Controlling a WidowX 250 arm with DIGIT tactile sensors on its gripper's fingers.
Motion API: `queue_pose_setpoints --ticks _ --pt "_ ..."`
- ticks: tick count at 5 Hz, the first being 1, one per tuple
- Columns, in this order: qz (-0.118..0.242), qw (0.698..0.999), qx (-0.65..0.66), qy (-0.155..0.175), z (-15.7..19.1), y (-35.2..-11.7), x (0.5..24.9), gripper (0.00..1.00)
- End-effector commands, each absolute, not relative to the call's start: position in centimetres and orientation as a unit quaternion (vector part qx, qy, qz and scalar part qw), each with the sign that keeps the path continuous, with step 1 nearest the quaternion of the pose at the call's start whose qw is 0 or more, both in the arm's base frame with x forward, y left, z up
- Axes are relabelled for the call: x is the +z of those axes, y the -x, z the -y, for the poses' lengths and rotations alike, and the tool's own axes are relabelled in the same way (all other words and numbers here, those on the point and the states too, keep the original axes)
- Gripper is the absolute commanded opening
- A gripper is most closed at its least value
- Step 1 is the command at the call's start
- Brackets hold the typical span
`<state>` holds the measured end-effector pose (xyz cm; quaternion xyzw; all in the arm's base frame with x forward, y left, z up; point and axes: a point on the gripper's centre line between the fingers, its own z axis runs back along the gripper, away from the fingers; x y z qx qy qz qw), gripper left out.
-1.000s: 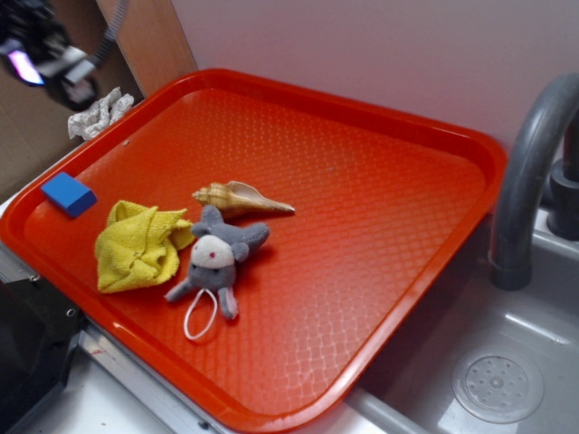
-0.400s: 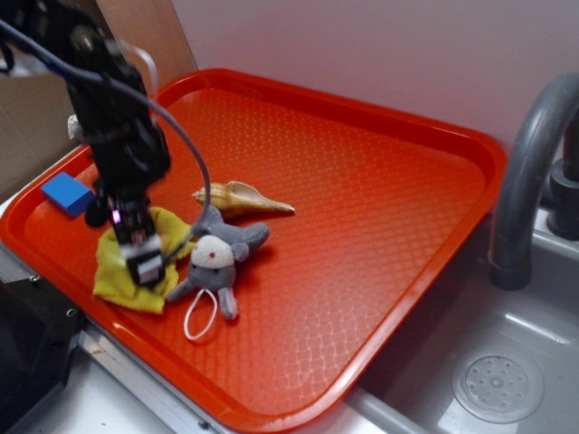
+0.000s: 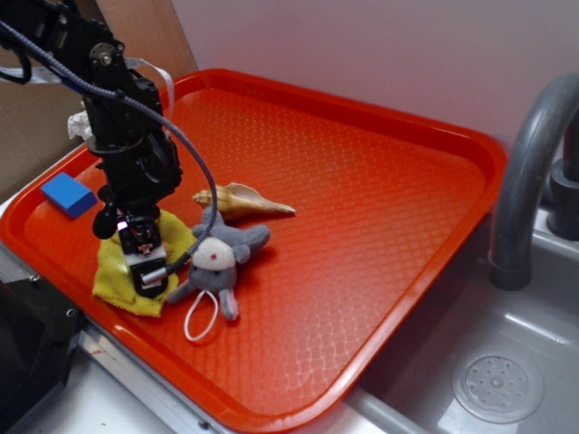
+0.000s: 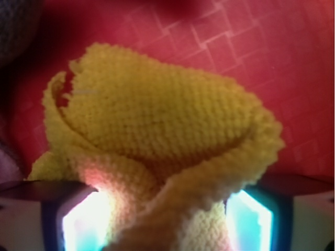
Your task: Grab the yellow cloth.
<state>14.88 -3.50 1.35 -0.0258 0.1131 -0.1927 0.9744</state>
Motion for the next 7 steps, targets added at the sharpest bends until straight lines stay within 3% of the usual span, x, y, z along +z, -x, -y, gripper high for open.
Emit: queue_pose_setpoints --ticks 1,3,4,5,6,7 --pt "-0.066 0.988 -0.134 0.026 2.2 -15.1 5.5 0.0" --pt "0.022 0.998 -0.063 0.002 -0.3 -16.8 13.0 0.0" --pt "0.067 0.998 -0.002 -0.002 -2.1 -20.1 17.9 0.0" --pt "0.107 0.993 0.009 -0.057 -1.7 -23.8 20.9 0.0" --pt "0.09 0.994 0.006 -0.066 -1.3 -24.6 20.3 0.0" --pt "0.079 0.995 -0.001 -0.054 -0.8 -23.7 20.2 0.0"
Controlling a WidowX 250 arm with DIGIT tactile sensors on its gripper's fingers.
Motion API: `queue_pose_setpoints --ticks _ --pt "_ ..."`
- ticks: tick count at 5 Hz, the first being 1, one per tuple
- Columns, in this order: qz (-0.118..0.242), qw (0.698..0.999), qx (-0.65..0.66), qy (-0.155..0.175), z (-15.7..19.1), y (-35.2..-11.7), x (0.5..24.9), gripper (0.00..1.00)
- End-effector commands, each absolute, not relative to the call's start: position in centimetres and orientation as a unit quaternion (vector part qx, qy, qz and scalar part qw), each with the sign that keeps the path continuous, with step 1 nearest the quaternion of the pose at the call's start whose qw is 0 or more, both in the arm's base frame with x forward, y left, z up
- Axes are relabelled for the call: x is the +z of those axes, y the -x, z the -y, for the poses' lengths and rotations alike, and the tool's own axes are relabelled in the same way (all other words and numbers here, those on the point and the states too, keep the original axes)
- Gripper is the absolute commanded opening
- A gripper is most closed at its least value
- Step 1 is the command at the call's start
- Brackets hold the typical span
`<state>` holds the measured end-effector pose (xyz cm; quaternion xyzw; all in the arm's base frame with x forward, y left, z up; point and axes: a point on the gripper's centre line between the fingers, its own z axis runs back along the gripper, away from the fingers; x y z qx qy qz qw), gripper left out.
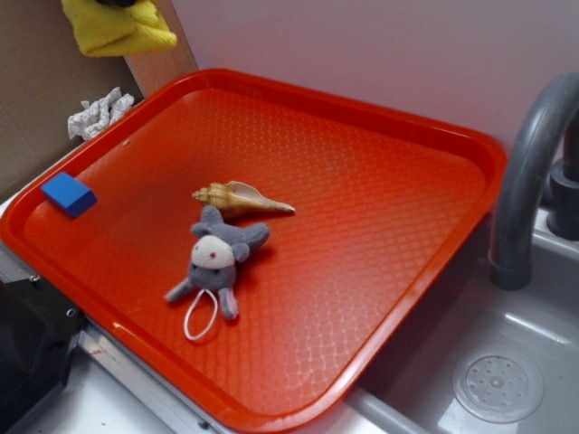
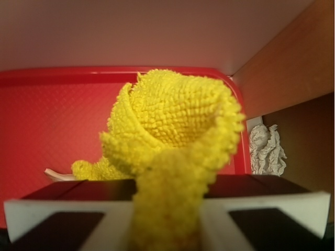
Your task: Grab the yellow cloth.
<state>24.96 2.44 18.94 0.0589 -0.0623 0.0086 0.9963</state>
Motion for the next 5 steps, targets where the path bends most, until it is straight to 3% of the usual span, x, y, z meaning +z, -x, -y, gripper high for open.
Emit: queue_pose_setpoints --ticks 1,2,3,4,5 --pt "0.077 0.996 -0.014 -0.041 0.2 -22.5 20.9 0.0" --pt "0.082 0.996 -0.03 -0.027 1.7 -21.1 22.8 0.0" --pt "0.079 0.996 -0.02 -0.032 1.7 -21.3 22.9 0.0" --pt "0.057 0.997 -0.005 -0.05 0.7 -22.1 20.7 0.0" --pt "0.053 0.997 -0.003 -0.055 0.6 -22.5 20.2 0.0"
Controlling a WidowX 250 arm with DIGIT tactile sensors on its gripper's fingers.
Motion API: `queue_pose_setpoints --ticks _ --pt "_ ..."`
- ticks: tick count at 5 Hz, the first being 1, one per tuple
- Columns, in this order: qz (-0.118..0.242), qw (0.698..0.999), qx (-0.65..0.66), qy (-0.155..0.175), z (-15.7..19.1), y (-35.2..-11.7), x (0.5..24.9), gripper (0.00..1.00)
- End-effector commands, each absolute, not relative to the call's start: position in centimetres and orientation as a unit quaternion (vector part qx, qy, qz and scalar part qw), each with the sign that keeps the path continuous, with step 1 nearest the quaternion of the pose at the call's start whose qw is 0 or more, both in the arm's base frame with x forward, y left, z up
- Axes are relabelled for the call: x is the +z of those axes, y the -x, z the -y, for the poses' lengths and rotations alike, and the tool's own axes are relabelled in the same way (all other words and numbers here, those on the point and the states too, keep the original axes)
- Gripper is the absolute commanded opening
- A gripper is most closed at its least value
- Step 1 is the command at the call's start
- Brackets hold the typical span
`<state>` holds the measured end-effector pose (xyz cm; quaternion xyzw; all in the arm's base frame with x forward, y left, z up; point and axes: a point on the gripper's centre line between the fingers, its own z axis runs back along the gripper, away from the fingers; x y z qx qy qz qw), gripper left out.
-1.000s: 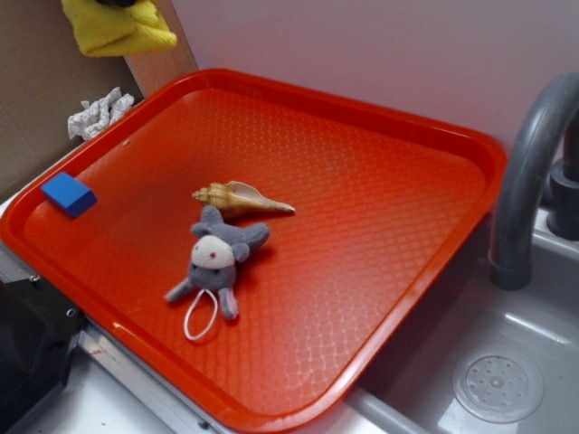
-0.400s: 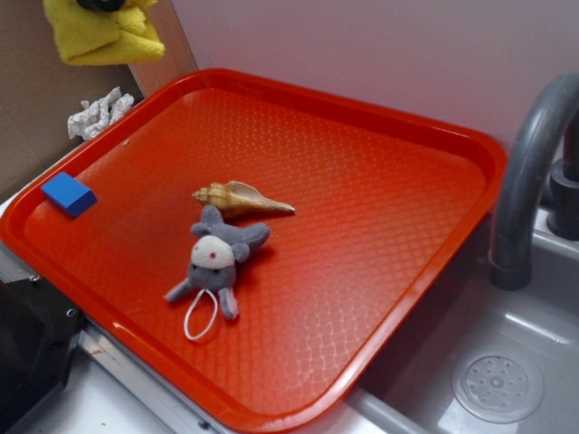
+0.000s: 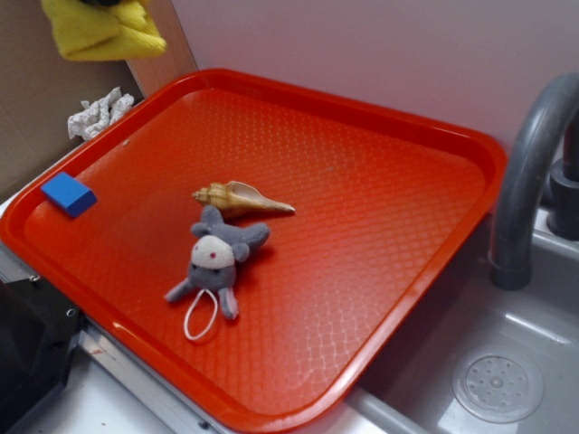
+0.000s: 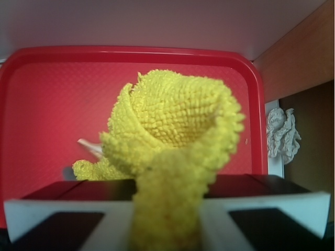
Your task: Grab the yellow cloth.
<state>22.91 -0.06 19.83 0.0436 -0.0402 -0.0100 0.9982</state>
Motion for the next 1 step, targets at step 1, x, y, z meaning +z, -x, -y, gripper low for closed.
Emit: queue_pose_setpoints --ticks 1 --pt "0.055 0.997 -0.004 -0.051 0.67 -22.28 20.29 0.0"
